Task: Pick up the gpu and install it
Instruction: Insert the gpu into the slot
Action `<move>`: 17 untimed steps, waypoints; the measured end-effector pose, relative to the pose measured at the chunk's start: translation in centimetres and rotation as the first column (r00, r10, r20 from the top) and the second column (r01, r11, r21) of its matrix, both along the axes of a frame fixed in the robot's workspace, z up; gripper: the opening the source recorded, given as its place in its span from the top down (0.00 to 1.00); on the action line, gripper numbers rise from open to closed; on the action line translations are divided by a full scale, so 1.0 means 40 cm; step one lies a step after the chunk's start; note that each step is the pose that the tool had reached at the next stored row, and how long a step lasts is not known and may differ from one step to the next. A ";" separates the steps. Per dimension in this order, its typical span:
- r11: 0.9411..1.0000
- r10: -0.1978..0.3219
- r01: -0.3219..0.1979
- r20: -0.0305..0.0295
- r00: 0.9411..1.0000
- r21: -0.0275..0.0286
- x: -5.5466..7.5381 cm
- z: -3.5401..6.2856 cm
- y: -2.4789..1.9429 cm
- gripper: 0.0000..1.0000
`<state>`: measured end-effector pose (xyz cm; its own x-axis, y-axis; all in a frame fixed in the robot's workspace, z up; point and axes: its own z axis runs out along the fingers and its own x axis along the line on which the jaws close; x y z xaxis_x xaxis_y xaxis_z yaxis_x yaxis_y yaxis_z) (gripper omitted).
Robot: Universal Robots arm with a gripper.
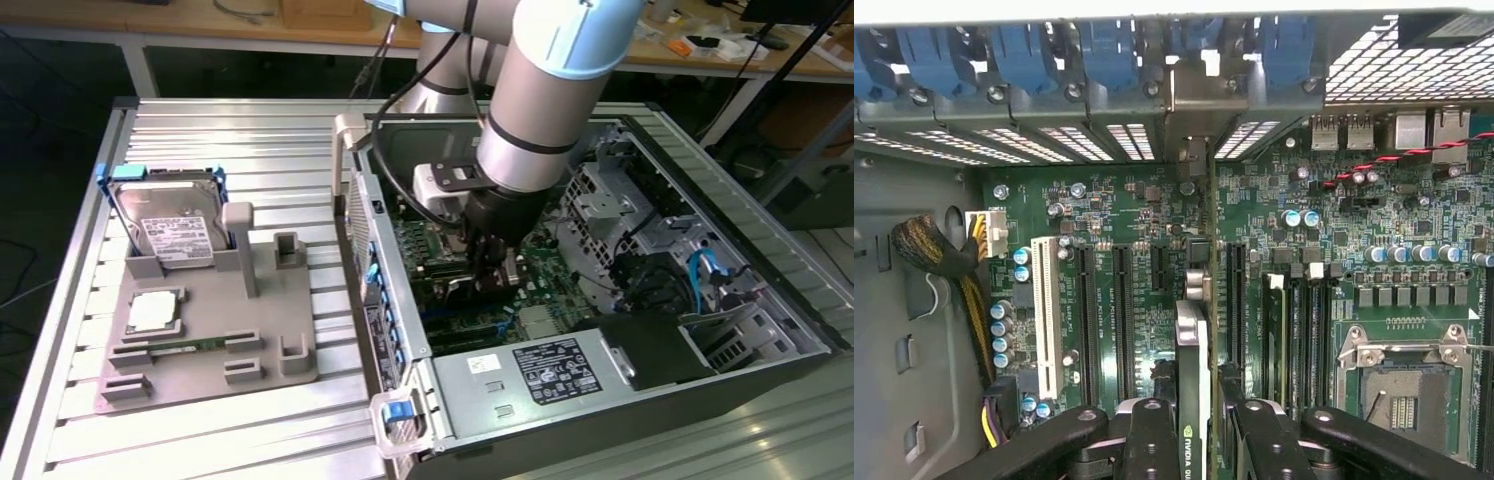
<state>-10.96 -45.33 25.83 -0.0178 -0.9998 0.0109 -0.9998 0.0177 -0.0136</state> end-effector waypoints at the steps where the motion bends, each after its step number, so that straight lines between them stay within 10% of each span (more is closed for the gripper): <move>1: 1.000 0.000 0.000 0.000 1.000 0.000 0.000 -0.002 0.000 0.73; 17: 1.000 0.000 0.000 0.000 1.000 0.000 0.000 -0.019 0.000 0.73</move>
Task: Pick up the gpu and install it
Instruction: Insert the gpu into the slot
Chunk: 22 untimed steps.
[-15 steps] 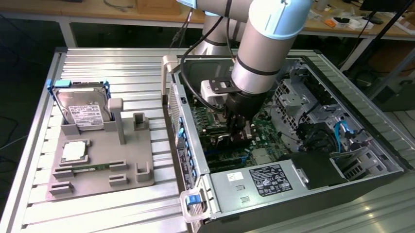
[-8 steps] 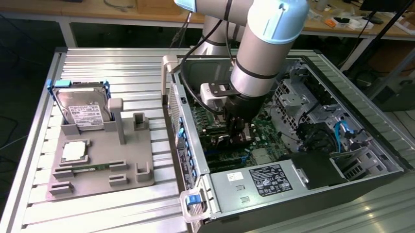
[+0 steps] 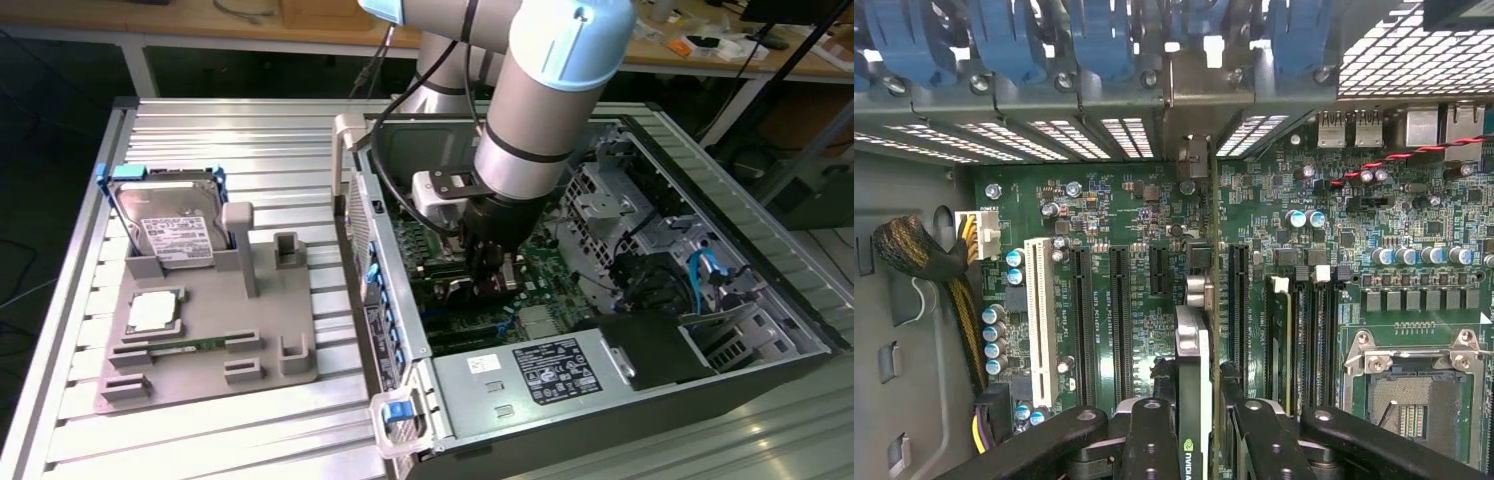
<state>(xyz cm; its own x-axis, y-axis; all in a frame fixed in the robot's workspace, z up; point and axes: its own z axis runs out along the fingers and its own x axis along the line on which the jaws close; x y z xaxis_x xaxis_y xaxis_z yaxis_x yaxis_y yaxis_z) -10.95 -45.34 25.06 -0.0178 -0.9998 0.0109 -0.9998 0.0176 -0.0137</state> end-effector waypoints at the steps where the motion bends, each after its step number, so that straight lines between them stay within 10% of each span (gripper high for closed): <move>1: 1.000 0.000 0.000 0.000 1.000 0.000 0.000 0.000 0.000 0.73; 22: 1.000 0.000 0.000 0.000 1.000 0.000 0.000 0.007 0.000 0.73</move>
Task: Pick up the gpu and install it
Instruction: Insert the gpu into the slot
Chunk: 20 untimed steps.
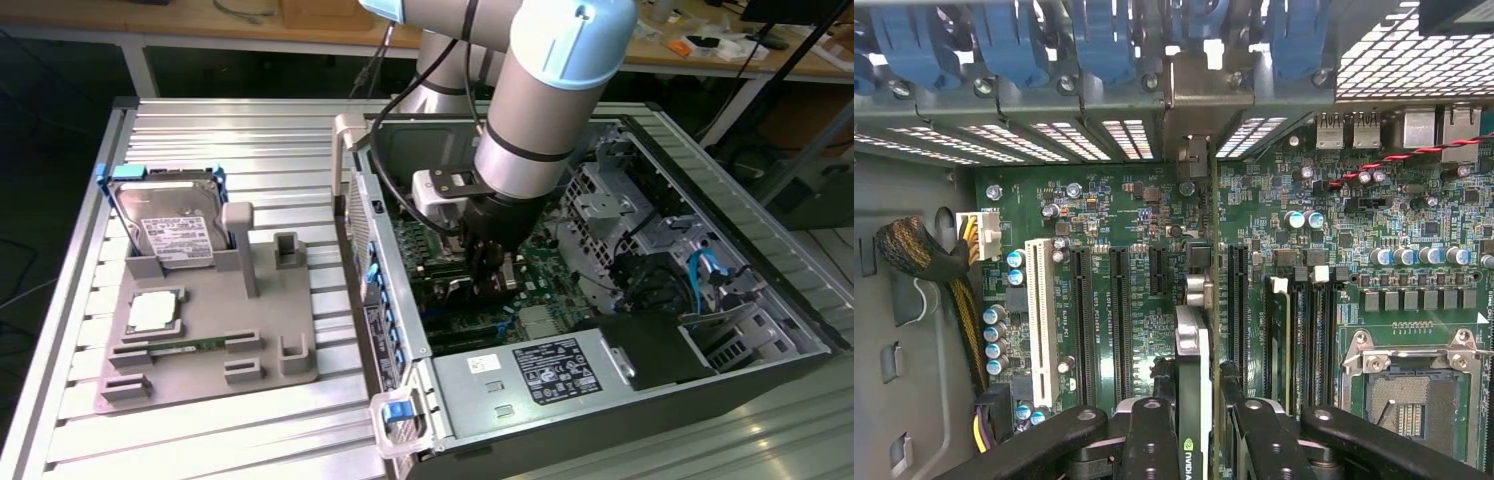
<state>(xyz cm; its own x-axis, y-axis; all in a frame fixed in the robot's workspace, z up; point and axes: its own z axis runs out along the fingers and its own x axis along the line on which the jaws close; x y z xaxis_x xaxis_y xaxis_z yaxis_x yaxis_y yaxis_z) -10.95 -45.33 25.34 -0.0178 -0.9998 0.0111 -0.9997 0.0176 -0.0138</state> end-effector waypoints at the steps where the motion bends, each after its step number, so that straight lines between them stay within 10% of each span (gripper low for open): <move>1: 1.000 0.000 0.000 0.000 1.000 0.000 0.000 0.000 0.000 0.73; 20: 1.000 0.000 0.000 0.000 1.000 -0.003 0.000 0.018 0.002 0.59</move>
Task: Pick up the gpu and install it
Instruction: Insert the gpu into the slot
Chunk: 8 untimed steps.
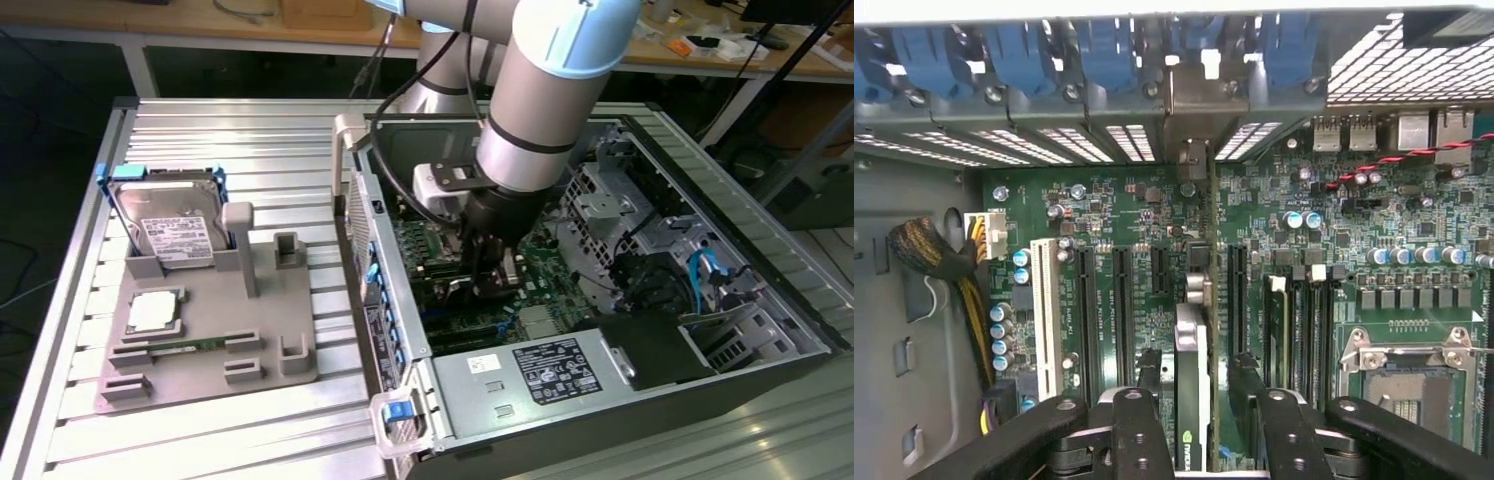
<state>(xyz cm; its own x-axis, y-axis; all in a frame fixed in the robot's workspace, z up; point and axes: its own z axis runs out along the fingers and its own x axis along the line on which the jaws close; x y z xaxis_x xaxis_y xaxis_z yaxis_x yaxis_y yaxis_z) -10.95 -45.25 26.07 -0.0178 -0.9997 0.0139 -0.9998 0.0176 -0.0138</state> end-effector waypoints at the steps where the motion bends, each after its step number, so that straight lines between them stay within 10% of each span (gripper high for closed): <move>1: 1.000 0.000 0.000 0.000 1.000 0.000 0.000 0.004 0.000 0.59; 8: 1.000 0.000 0.000 0.000 1.000 0.000 -0.002 0.034 0.002 0.59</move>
